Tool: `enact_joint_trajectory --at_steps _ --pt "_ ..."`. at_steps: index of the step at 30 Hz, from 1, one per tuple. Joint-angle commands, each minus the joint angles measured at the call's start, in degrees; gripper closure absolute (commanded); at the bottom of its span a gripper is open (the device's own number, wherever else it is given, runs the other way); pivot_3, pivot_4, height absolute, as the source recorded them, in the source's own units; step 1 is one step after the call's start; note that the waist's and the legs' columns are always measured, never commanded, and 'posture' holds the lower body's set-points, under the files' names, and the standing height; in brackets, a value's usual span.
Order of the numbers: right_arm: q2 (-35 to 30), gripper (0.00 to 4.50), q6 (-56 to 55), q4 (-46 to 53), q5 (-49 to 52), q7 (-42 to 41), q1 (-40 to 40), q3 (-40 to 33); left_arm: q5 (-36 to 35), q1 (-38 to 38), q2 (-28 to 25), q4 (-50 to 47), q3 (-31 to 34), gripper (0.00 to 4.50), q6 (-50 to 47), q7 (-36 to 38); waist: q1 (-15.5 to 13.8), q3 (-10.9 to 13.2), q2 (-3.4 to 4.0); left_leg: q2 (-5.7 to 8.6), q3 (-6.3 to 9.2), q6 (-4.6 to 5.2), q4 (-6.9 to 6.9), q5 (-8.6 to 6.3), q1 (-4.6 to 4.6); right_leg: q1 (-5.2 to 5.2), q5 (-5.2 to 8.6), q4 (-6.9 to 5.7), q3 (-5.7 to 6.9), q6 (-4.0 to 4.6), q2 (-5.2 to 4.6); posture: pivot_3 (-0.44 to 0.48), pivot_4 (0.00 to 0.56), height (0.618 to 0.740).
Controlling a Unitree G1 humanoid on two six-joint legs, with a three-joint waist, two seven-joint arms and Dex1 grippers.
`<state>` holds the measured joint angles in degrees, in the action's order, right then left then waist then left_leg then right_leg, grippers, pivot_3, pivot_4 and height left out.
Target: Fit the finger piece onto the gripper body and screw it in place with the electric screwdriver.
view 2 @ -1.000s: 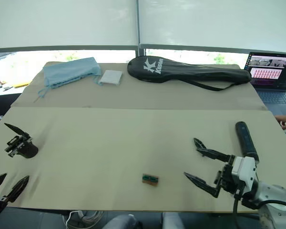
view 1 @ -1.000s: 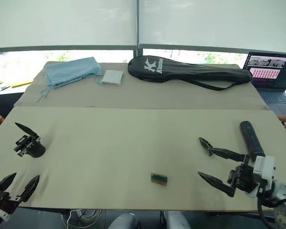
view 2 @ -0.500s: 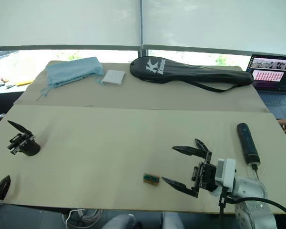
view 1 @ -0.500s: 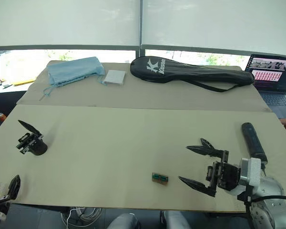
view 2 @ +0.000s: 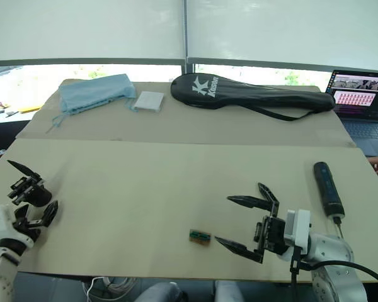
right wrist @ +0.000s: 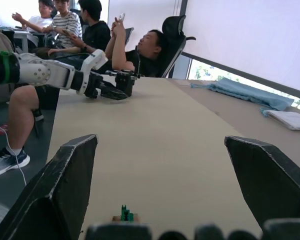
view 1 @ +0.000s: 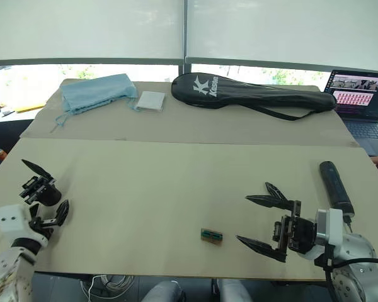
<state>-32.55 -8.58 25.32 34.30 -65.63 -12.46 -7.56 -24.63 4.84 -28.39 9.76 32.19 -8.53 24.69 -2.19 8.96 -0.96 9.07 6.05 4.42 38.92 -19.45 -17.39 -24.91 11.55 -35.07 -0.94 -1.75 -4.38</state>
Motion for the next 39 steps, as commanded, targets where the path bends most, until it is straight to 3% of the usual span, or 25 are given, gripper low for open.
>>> enact_joint_trajectory --at_steps 1,13,16,19,25,28,32,39 --pt "0.21 0.03 -1.95 1.09 -0.15 0.25 -0.01 -0.72 3.09 -2.51 -2.12 2.85 -1.2 0.0 1.13 -1.33 -0.02 -0.01 0.02 0.0 0.0 -0.01 0.0 0.0 0.0 -0.01 0.0 0.0 0.0 0.0 0.0 0.0 0.15 0.74" --pt "0.01 0.03 -1.19 2.44 -1.22 2.39 0.27 -0.51 5.05 -8.79 -3.67 13.14 -2.17 0.0 5.69 0.25 -0.18 -0.12 0.33 -0.01 0.0 -0.15 0.0 0.09 0.0 -0.03 -0.04 -0.1 0.01 0.07 -0.02 0.0 0.15 0.74" --pt "-0.27 0.0 -0.89 2.79 -1.14 2.75 0.35 -0.54 5.89 -9.16 -3.59 14.74 -3.28 0.85 6.49 0.89 -0.26 -0.17 0.42 -0.02 0.01 -0.21 0.0 0.12 0.0 -0.02 -0.08 -0.11 0.01 0.11 -0.04 0.0 0.15 0.74" --pt "-0.6 0.0 -0.66 2.9 -0.96 2.89 0.41 -0.88 5.33 -8.85 -3.06 15.15 -2.72 2.14 7.11 0.99 -0.24 -0.19 0.46 -0.03 0.01 -0.23 0.01 0.14 0.0 -0.01 -0.1 -0.13 -0.01 0.12 -0.05 0.0 0.15 0.74" --pt "-1.25 0.0 -1.32 2.05 -0.62 2.29 -0.04 -1.93 0.67 -8.46 -0.93 7.76 -1.99 2.16 9.47 4.8 -0.2 -0.19 0.45 -0.04 0.01 -0.24 0.0 0.14 -0.01 -0.03 -0.11 -0.09 -0.01 0.12 -0.05 0.0 0.15 0.74" --pt "-2.25 0.0 -1.61 1.75 -0.1 1.63 -1.11 -4.27 -1.19 -9.8 0.28 -3.1 -5.28 2.16 7.59 6.31 -0.8 -0.06 0.19 0.01 0.06 -0.22 0.11 0.14 -0.28 -0.15 -0.16 0.0 0.09 0.05 -0.05 0.0 0.15 0.74" --pt "-3.49 0.0 -2.22 0.43 0.56 0.8 -3.47 -8.66 -0.81 -11.21 2.39 -15.08 -14.74 2.16 2.85 8.08 -1.27 0.02 -0.1 0.01 0.33 -0.16 0.9 0.12 -0.92 -0.33 -0.25 0.0 0.35 0.03 0.0 0.0 0.15 0.74" --pt "-3.01 0.0 -2.22 2.37 0.88 0.67 -8.6 -11.26 4.11 -13.13 6.36 -20.15 -31.33 2.16 -0.48 11.08 0.2 0.01 0.16 0.02 0.27 -0.12 0.81 0.09 -0.92 -0.25 -0.31 0.04 0.2 -0.04 -0.04 0.0 0.15 0.74"
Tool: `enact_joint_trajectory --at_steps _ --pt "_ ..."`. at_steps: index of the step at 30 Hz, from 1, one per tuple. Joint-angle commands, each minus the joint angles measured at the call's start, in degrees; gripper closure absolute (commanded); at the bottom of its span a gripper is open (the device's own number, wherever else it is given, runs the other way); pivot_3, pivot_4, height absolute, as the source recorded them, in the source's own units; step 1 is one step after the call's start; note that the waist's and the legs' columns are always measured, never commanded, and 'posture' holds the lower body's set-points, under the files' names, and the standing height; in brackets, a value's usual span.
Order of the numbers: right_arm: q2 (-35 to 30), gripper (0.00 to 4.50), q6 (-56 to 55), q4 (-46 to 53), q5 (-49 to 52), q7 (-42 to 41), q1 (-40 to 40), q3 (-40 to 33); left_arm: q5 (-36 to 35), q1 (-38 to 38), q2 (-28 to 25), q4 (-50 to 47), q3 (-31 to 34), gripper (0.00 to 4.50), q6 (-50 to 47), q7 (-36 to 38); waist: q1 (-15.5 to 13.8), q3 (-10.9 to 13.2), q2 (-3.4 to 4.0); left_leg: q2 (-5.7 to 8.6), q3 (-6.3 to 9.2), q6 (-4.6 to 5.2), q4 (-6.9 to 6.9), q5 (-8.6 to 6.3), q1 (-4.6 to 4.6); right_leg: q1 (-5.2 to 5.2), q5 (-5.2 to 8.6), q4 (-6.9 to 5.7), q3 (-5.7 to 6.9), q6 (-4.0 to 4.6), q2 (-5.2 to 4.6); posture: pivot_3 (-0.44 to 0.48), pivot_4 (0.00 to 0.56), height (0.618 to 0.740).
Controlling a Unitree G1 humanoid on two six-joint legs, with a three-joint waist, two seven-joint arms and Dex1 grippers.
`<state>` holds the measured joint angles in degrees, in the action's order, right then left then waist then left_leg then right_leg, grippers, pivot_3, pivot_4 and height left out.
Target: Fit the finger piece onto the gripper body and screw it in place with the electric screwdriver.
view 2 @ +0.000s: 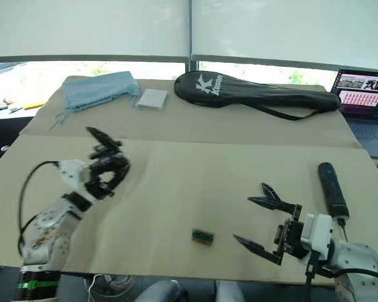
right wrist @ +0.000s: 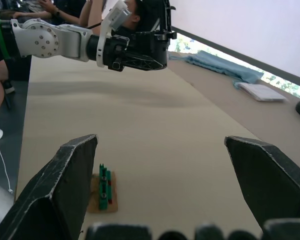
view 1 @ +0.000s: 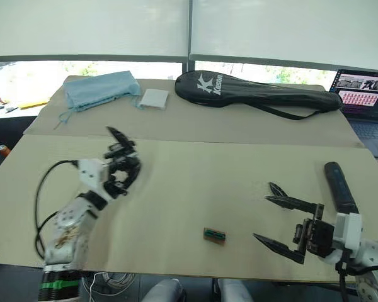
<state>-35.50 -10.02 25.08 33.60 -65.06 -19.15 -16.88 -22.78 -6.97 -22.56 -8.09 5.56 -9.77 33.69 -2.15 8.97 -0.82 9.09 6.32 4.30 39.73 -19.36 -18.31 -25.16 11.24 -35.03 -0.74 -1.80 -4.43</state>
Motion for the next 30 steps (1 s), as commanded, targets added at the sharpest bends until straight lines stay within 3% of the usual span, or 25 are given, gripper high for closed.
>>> enact_joint_trajectory --at_steps 1,5,12,30 --pt "0.08 0.0 -0.48 3.65 1.74 0.4 -3.17 -1.95 3.98 -1.87 0.71 -1.48 -7.32 2.16 1.81 3.29 0.24 0.03 0.03 -0.06 0.0 0.0 -0.01 0.0 0.01 -0.01 0.01 -0.01 -0.02 0.04 0.0 0.0 0.15 0.74" --pt "0.75 0.0 -0.5 6.5 1.22 1.97 -6.81 -1.52 7.92 -4.31 1.48 2.28 -13.87 2.16 6.03 7.86 0.17 0.06 0.12 -0.19 0.0 -0.16 -0.01 0.09 0.0 -0.07 -0.01 -0.11 -0.03 0.26 0.03 0.0 0.15 0.74" --pt "1.32 0.0 -0.72 9.15 0.27 4.3 -10.09 -1.54 11.54 -9.62 5.39 10.14 -19.27 2.16 9.59 11.17 -0.16 0.05 0.14 -0.23 -0.01 -0.21 0.04 0.12 -0.03 0.0 -0.26 -0.09 -0.05 0.27 0.03 0.0 0.15 0.74" --pt "0.17 0.0 1.83 12.01 -0.27 8.15 -9.54 -0.18 17.52 -11.19 8.2 16.25 -24.92 2.16 10.01 13.97 -0.72 -0.07 0.34 -0.15 -0.02 -0.17 0.06 0.13 -0.06 0.0 -0.29 -0.04 -0.07 0.22 0.0 0.0 0.15 0.74"
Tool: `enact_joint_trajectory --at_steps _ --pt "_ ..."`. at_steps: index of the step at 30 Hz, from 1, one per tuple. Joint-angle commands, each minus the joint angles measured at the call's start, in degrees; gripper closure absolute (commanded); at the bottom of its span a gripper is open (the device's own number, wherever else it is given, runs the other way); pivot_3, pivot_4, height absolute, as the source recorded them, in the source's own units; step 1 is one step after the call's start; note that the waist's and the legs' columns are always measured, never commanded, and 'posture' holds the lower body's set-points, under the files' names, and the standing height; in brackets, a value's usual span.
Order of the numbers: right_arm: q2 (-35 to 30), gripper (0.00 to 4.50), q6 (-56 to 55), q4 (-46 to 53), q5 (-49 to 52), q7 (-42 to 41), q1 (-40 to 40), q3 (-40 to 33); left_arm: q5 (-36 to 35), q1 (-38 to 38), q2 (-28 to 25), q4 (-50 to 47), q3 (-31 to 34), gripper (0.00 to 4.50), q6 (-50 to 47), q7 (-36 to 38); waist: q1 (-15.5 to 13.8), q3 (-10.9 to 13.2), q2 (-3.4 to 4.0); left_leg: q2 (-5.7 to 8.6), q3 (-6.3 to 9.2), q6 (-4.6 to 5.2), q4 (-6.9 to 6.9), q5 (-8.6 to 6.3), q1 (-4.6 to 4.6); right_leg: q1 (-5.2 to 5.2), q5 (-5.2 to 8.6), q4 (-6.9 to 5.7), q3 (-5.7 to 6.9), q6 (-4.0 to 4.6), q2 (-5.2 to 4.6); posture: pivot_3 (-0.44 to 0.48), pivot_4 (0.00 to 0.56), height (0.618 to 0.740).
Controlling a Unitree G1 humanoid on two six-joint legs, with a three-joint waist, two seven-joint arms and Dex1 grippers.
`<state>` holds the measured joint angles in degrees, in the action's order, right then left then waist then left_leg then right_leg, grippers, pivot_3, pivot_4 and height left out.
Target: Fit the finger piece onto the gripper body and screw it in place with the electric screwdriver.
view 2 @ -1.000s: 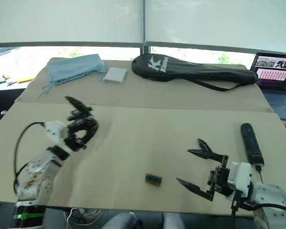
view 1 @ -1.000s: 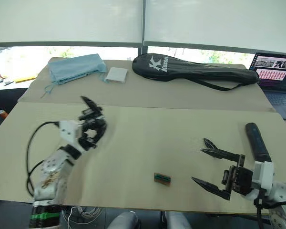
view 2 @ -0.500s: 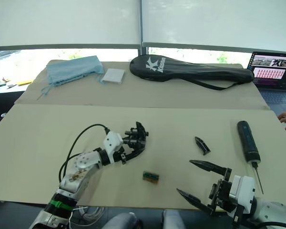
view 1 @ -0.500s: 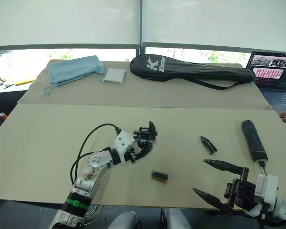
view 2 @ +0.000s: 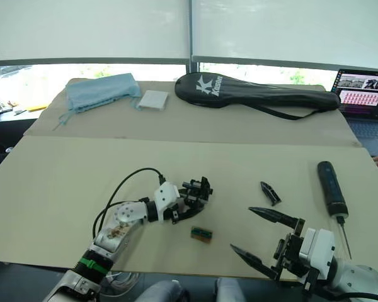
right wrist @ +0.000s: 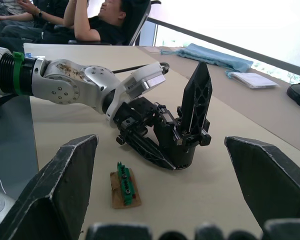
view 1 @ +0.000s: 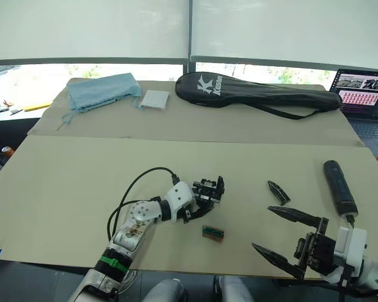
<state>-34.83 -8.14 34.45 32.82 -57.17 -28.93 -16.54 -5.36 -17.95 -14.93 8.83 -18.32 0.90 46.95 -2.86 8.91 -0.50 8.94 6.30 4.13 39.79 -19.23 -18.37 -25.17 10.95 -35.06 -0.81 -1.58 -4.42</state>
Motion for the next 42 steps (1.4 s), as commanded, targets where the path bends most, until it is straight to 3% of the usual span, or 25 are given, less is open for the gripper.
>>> enact_joint_trajectory --at_steps 1,4,8,9,15,20,27,34,42 --pt "-0.58 0.0 0.01 2.61 0.55 0.26 0.35 -0.56 0.07 -0.09 0.27 -0.74 -1.12 2.16 -1.25 1.12 -0.02 -0.02 0.04 0.0 0.0 0.0 0.0 0.0 0.0 0.0 0.0 0.0 0.0 0.0 0.0 0.0 0.15 0.74" --pt "-0.66 0.0 0.1 2.49 0.63 0.21 0.55 -0.64 0.06 0.07 -0.13 -0.88 -1.0 2.16 -2.12 1.49 0.04 -0.09 0.14 0.0 0.0 0.01 0.0 0.0 0.01 0.0 0.0 0.0 -0.01 0.0 0.0 0.0 0.15 0.74" --pt "-0.59 0.0 -0.22 2.13 0.6 -0.11 0.2 -0.87 -0.41 0.29 -1.13 -1.64 -0.5 0.18 -3.0 2.48 0.07 -0.13 0.2 -0.02 0.0 0.01 -0.01 0.0 0.02 0.01 0.0 0.0 -0.01 0.0 0.01 0.0 0.15 0.74" --pt "-0.49 0.0 -0.2 2.12 0.55 0.04 0.08 -0.94 -0.92 0.3 -1.61 -1.94 -0.22 0.03 -3.38 3.2 0.11 -0.13 0.21 -0.02 0.0 0.01 -0.01 0.0 0.02 0.0 0.0 -0.01 -0.01 0.0 0.01 0.0 0.15 0.74" --pt "0.11 0.0 -0.6 2.66 0.18 0.44 -1.32 -0.75 -4.6 -0.66 -5.38 -1.57 2.4 0.03 -6.24 8.19 0.64 -0.14 0.23 -0.04 0.0 0.01 -0.01 0.0 0.02 -0.01 0.0 -0.02 -0.01 0.0 0.03 0.0 0.15 0.74" --pt "0.5 0.0 -0.52 3.65 -0.13 1.18 -2.44 -0.29 -6.34 -4.77 -7.25 5.8 5.45 0.03 -3.06 11.78 0.69 -0.16 0.26 -0.06 0.0 -0.03 0.0 0.02 0.05 0.0 -0.01 -0.07 -0.01 0.03 0.05 0.0 0.15 0.74" --pt "0.84 0.0 -0.22 5.32 -0.54 2.37 -4.21 0.17 -9.98 -11.7 -8.49 15.44 4.84 0.03 -3.18 29.08 0.61 -0.15 0.25 0.01 0.0 0.0 0.0 0.04 0.03 -0.04 -0.02 -0.05 0.03 0.03 0.04 0.0 0.15 0.74" --pt "0.71 0.0 -0.68 5.35 -0.29 2.13 -5.53 -0.44 -5.83 -19.99 -3.66 28.33 3.93 0.03 5.58 32.31 0.44 -0.14 0.21 0.05 0.01 0.01 0.04 0.04 -0.01 -0.01 -0.04 0.0 0.03 0.0 0.0 0.0 0.15 0.74" --pt "0.99 0.0 -1.64 4.97 -0.75 1.56 -6.59 -0.33 -3.08 -22.6 0.39 35.38 3.84 0.03 12.49 32.69 0.61 -0.14 0.2 0.0 0.0 0.09 0.05 0.08 -0.02 -0.01 -0.04 -0.01 -0.01 -0.01 0.0 0.0 0.15 0.74"
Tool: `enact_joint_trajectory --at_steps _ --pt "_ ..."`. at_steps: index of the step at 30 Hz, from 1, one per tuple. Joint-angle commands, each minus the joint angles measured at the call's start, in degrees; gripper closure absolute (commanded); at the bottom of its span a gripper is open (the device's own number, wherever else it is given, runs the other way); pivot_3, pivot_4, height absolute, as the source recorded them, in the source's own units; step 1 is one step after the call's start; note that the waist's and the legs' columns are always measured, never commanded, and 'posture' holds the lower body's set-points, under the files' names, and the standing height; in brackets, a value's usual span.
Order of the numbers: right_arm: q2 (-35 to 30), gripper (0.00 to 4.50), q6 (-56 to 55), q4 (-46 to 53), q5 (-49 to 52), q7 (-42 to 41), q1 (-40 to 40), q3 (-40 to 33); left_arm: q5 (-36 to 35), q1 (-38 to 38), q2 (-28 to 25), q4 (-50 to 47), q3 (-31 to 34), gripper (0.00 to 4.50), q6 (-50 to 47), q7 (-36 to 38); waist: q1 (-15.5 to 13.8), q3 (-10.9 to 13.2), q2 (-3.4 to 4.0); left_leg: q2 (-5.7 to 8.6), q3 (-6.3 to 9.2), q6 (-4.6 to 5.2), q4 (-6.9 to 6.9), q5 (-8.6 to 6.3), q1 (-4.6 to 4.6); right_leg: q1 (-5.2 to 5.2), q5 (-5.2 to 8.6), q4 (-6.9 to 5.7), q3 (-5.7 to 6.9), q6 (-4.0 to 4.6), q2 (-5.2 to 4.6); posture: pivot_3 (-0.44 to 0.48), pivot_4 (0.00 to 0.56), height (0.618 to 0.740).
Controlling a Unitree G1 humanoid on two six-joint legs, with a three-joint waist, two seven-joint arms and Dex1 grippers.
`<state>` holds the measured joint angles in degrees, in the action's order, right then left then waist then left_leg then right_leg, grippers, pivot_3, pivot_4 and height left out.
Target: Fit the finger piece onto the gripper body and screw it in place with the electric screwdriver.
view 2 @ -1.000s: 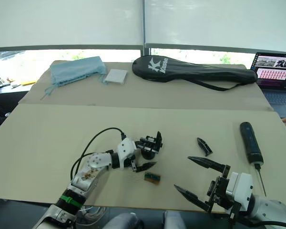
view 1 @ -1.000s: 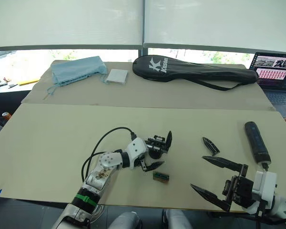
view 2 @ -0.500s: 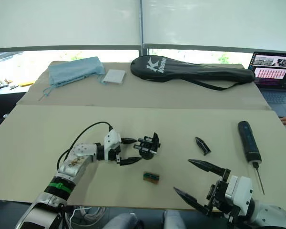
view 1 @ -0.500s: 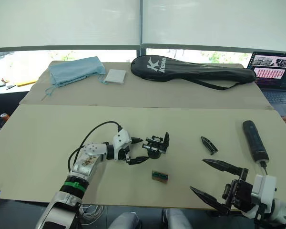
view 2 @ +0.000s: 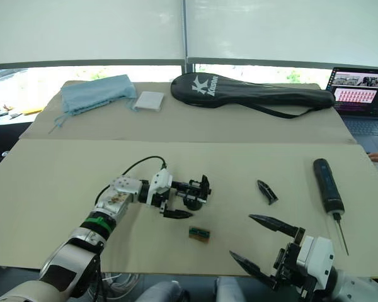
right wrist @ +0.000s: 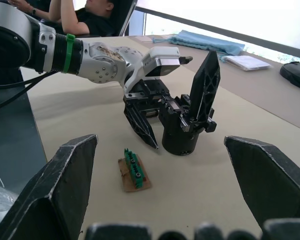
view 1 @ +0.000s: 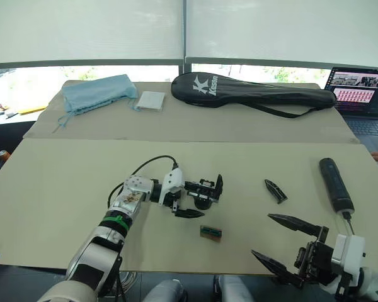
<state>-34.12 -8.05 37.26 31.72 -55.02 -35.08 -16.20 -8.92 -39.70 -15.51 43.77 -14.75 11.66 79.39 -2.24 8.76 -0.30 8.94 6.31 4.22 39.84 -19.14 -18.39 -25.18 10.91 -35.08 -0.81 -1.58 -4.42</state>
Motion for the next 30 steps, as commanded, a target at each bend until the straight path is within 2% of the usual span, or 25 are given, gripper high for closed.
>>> enact_joint_trajectory --at_steps 1,5,8,10,11,14,16,23,30 --pt "0.39 0.0 -1.97 2.02 0.3 -0.74 -0.62 -0.68 0.31 -0.74 1.31 0.49 0.37 0.03 1.94 0.51 -0.05 0.0 -0.01 0.0 0.0 0.0 0.01 0.0 0.0 0.0 0.0 0.0 -0.01 0.0 0.0 0.0 0.15 0.74" --pt "0.94 0.0 -2.96 1.68 -0.04 -1.33 -1.6 -0.72 0.56 0.01 2.12 0.2 0.78 0.03 2.22 -0.75 -0.17 0.0 -0.01 0.01 0.0 0.11 0.0 0.03 -0.01 0.0 0.0 0.02 0.0 -0.01 0.0 0.0 0.15 0.74" --pt "1.4 0.0 -3.45 1.24 -0.22 -1.78 -1.95 -0.82 0.52 0.98 1.68 0.09 1.1 0.83 3.01 -0.33 -0.1 0.0 -0.01 0.01 0.0 0.31 0.01 0.14 -0.02 0.0 0.0 0.02 -0.01 -0.01 0.0 0.0 0.15 0.74" --pt "1.75 0.0 -4.03 0.8 -0.38 -2.24 -2.4 -0.82 -0.15 2.06 1.46 -1.03 1.66 1.83 3.17 -0.03 0.03 -0.01 0.0 0.01 0.0 0.3 0.0 0.14 -0.01 -0.01 0.0 0.01 -0.01 -0.02 0.01 0.0 0.15 0.74" --pt "1.84 0.0 -4.25 0.66 -0.5 -2.34 -2.49 -0.71 -0.77 2.63 1.49 -2.18 2.3 2.17 2.84 -0.39 0.08 -0.01 0.0 0.0 0.0 0.31 0.0 0.14 0.0 -0.01 0.0 0.01 -0.01 -0.01 0.02 0.0 0.15 0.74" --pt "2.15 0.0 -4.82 0.49 -0.74 -2.69 -2.89 -0.58 -2.57 4.92 1.36 -7.14 4.01 2.17 1.1 -2.04 0.18 -0.01 0.0 -0.02 0.0 0.31 -0.01 0.14 0.0 -0.03 0.0 0.0 -0.02 -0.01 0.02 0.0 0.15 0.74" --pt "2.29 0.0 -5.06 0.27 -0.77 -2.92 -3.02 -0.55 -4.82 6.73 1.7 -12.55 5.93 2.17 -3.62 -4.98 0.17 0.0 0.0 -0.02 0.0 0.3 -0.01 0.14 -0.01 -0.04 0.0 -0.01 -0.03 -0.01 0.03 0.0 0.15 0.74" --pt "1.98 0.0 -5.0 -0.6 -0.71 -3.54 -2.13 -0.39 -2.2 15.48 3.67 -34.74 7.21 2.17 -15.31 -24.85 -0.19 0.02 -0.03 -0.01 0.0 0.27 0.0 0.12 -0.05 -0.05 0.0 0.0 -0.07 -0.01 0.02 0.0 0.15 0.74" --pt "1.4 0.0 -3.78 -0.37 -0.68 -3.51 -0.24 0.21 2.11 21.89 5.46 -40.38 4.11 2.17 -16.02 -34.49 -0.29 0.02 -0.03 0.0 0.0 -0.04 -0.01 -0.04 -0.04 -0.04 0.0 0.0 -0.05 -0.01 0.03 0.0 0.15 0.74"
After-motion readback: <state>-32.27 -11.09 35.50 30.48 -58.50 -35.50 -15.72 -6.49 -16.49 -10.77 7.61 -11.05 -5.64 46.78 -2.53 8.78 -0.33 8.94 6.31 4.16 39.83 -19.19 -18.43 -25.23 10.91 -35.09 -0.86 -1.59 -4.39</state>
